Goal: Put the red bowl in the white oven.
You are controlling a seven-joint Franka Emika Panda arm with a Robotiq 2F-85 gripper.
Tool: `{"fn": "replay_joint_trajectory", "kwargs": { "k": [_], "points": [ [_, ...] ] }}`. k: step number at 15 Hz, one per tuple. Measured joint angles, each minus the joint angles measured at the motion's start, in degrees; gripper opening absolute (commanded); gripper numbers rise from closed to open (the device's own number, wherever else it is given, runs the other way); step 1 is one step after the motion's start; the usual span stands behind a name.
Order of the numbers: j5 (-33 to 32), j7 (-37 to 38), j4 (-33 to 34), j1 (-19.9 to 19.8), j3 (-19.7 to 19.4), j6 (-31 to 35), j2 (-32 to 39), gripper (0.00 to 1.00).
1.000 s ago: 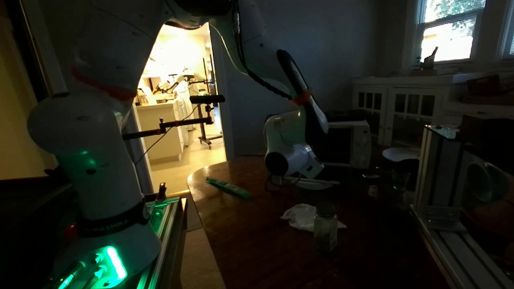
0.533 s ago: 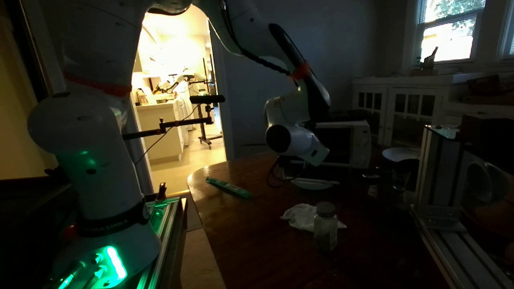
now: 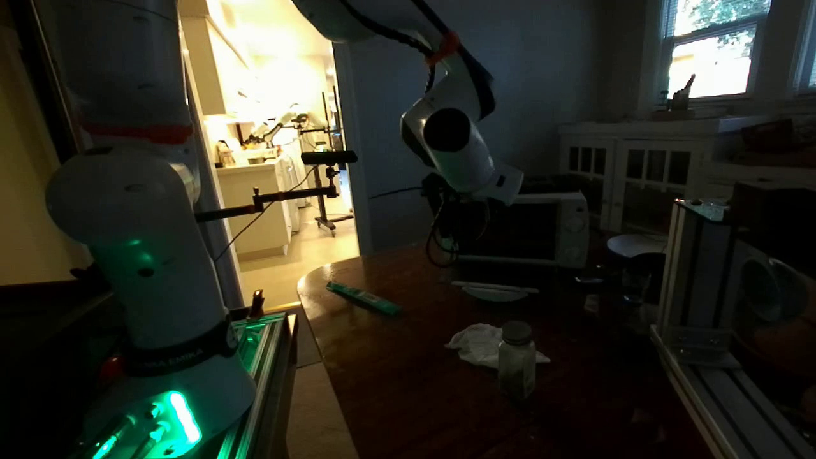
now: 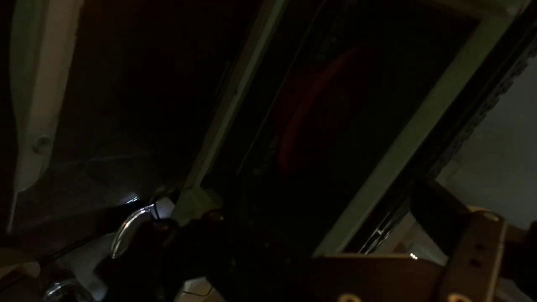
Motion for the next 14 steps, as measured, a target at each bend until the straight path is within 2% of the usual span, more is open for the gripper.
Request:
{"fn": "replay_joint_trajectory", "kwargs": {
  "k": [5, 11, 14],
  "points": [
    [-23.7, 12.96, -4.19, 0.04, 3.57, 5.12, -6.44, 1.0],
    [-51.96, 28.19, -8.97, -0.65, 5.11, 5.81, -12.5, 1.0],
    [-66.18, 38.17, -11.62, -3.82, 7.26, 6.1, -14.85, 1.0]
  ]
}}
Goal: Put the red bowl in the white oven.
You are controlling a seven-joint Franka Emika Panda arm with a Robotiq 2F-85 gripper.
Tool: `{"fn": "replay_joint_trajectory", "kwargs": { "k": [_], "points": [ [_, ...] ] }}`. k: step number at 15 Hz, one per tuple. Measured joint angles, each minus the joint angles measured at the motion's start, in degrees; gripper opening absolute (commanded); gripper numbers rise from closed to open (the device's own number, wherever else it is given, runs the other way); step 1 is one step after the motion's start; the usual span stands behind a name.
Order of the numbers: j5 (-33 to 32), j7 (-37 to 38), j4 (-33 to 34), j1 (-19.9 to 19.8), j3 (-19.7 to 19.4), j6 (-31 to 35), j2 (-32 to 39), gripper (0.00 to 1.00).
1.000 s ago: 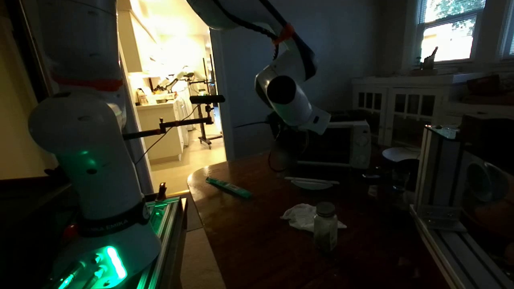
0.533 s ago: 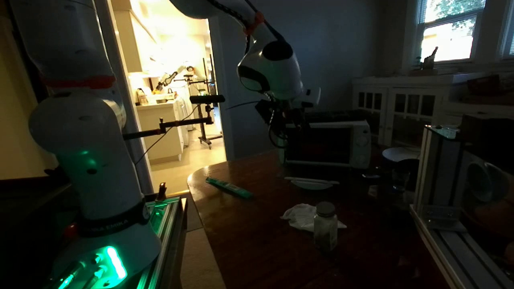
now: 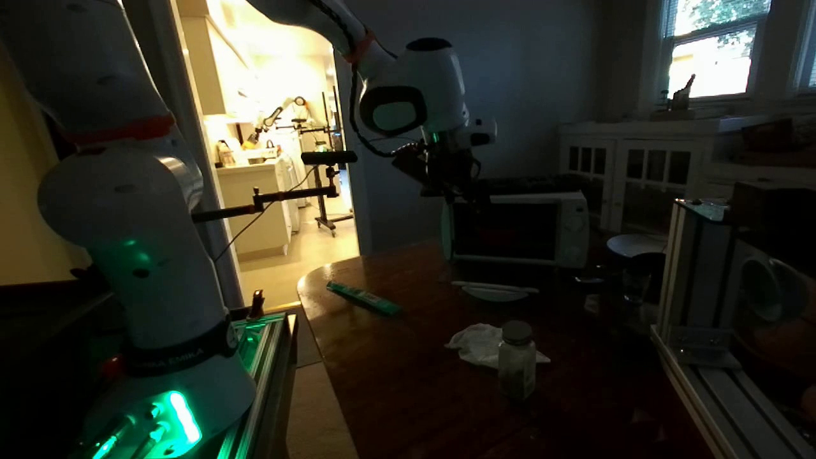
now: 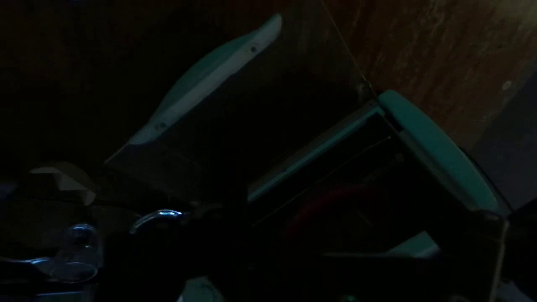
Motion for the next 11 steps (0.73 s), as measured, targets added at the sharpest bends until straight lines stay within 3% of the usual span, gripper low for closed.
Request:
{"fn": "replay_joint_trajectory", "kwargs": {
  "k": [5, 8, 11],
  "points": [
    [-23.95, 19.88, -2.66, -13.64, 8.67, -1.45, -5.71, 1.0],
    [-25.67, 21.33, -2.7, -9.87, 4.55, -1.7, -6.46, 1.0],
    [-25.67, 21.33, -2.71, -8.82, 3.71, -1.61, -5.7, 1.0]
  ]
}}
